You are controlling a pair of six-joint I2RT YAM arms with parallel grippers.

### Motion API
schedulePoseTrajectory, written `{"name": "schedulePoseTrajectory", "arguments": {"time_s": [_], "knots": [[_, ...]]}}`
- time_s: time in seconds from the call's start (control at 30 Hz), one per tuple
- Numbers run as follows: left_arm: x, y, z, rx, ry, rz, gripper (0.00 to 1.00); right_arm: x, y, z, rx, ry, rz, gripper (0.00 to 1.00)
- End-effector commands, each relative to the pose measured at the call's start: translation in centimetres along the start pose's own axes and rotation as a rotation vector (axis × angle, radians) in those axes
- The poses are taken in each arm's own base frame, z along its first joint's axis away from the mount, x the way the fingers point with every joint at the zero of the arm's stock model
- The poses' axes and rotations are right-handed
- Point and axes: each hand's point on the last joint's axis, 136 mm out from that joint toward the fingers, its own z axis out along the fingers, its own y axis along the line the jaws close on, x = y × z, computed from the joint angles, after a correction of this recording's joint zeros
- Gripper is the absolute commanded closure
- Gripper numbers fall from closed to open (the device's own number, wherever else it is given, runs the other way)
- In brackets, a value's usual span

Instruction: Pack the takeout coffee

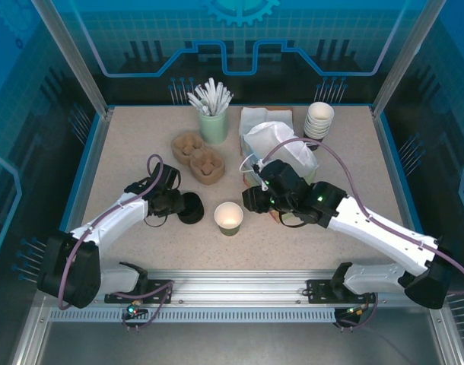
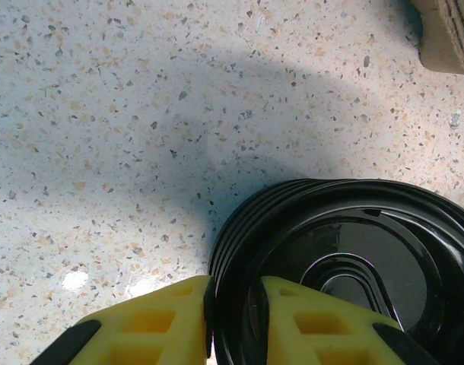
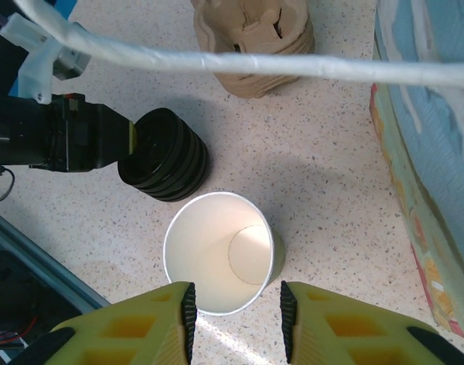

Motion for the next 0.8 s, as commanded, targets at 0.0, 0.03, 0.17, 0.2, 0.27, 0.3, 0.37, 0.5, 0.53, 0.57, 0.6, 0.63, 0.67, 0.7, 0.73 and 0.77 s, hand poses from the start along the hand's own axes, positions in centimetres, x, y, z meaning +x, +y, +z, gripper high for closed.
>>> {"name": "schedulePoseTrajectory", "arguments": {"time_s": [0.0, 0.03, 0.17, 0.2, 0.27, 0.3, 0.37, 0.5, 0.53, 0.57, 0.6, 0.63, 0.67, 0.7, 0.73, 0.77], "knots": [[0.4, 0.4, -0.2, -0.017, 0.0, 0.023, 0.76, -0.8, 0.7, -1.6, -0.051, -0.022, 0.01, 0.63], [0.3, 0.3, -0.3, -0.014, -0.002, 0.023, 0.76, -0.9, 0.8, -1.7, -0.057, -0.026, 0.012, 0.63], [0.0, 0.3, -1.1, -0.007, -0.019, 0.025, 0.79, -1.1, 1.3, -2.4, -0.093, -0.034, 0.025, 0.63], [0.0, 0.2, -1.3, -0.005, -0.023, 0.026, 0.8, -1.0, 1.4, -2.5, -0.098, -0.033, 0.027, 0.63], [-0.1, 0.2, -1.7, 0.001, -0.03, 0.025, 0.81, -1.1, 1.5, -2.7, -0.108, -0.037, 0.034, 0.64], [-0.1, 0.2, -1.8, 0.001, -0.034, 0.026, 0.81, -1.1, 1.5, -2.7, -0.112, -0.036, 0.036, 0.64], [-0.1, 0.2, -2.1, 0.004, -0.038, 0.025, 0.82, -1.1, 1.5, -2.8, -0.119, -0.037, 0.043, 0.64], [-0.2, 0.2, -2.7, 0.009, -0.048, 0.024, 0.82, -1.0, 1.7, -3.0, -0.134, -0.034, 0.05, 0.64], [-0.2, 0.2, -2.8, 0.013, -0.051, 0.025, 0.83, -0.9, 1.8, -3.0, -0.138, -0.032, 0.052, 0.64], [-0.1, 0.3, -2.9, 0.014, -0.053, 0.023, 0.84, -1.0, 1.9, -3.1, -0.142, -0.032, 0.054, 0.65], [-0.1, 0.2, -3.1, 0.016, -0.056, 0.023, 0.84, -1.0, 1.9, -3.1, -0.146, -0.031, 0.057, 0.65], [-0.2, 0.2, -3.2, 0.019, -0.057, 0.022, 0.84, -0.9, 1.9, -3.1, -0.147, -0.029, 0.059, 0.65], [-0.2, 0.3, -3.3, 0.02, -0.06, 0.021, 0.84, -0.9, 2.0, -3.1, -0.153, -0.03, 0.061, 0.65], [-0.2, 0.2, -3.5, 0.025, -0.063, 0.02, 0.84, -0.9, 2.1, -3.1, -0.157, -0.029, 0.064, 0.65], [-0.2, 0.2, -3.7, 0.028, -0.064, 0.02, 0.84, -0.9, 2.2, -3.1, -0.162, -0.028, 0.065, 0.65], [-0.2, 0.1, -3.9, 0.033, -0.069, 0.018, 0.85, -0.9, 2.3, -3.2, -0.167, -0.027, 0.069, 0.65]]}}
